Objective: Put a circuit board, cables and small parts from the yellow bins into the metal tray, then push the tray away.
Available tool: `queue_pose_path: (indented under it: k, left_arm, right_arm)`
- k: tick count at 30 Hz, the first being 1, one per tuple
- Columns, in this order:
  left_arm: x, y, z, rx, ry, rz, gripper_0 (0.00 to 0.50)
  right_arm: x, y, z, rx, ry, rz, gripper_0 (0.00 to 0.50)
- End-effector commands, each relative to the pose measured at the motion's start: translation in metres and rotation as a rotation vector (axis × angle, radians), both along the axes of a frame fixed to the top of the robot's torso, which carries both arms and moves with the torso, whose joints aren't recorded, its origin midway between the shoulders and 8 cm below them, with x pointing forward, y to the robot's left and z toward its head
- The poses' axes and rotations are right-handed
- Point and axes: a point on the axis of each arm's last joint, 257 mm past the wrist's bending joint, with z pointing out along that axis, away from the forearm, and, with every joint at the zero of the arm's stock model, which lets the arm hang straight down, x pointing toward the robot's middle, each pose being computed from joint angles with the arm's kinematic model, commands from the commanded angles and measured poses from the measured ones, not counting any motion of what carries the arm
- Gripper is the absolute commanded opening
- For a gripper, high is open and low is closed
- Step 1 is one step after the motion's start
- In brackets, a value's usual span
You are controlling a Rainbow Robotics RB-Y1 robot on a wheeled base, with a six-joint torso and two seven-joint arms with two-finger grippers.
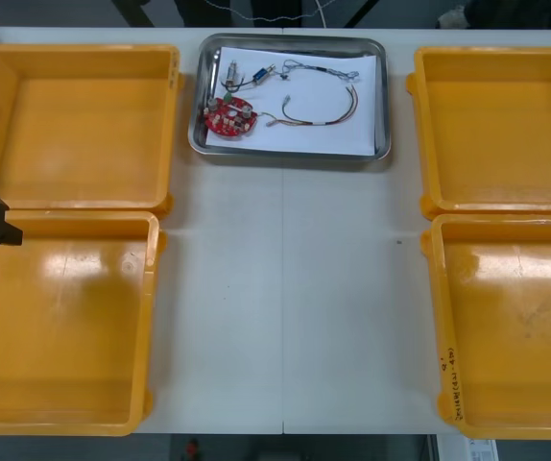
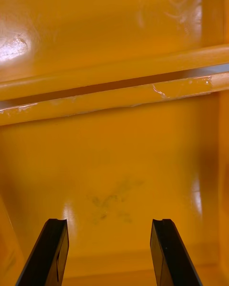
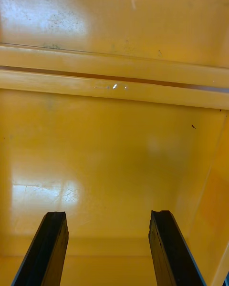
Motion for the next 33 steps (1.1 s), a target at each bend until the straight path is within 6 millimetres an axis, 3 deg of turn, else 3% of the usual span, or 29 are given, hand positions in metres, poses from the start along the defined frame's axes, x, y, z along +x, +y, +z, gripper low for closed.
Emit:
queue_pose_path:
  k: [1, 33]
  left_arm:
    - [-0.0053, 0.0154, 0.0122, 0.018, -0.017, 0.061, 0.5]
    - [-0.0053, 0.0154, 0.0122, 0.018, -0.017, 0.061, 0.5]
  right_arm:
    - [-0.0048, -0.0141, 0.0069, -0.019, 0.005, -0.063, 0.5]
    - [-0.0055, -0.0049, 0.0036, -0.034, 0.026, -0.005, 0.5]
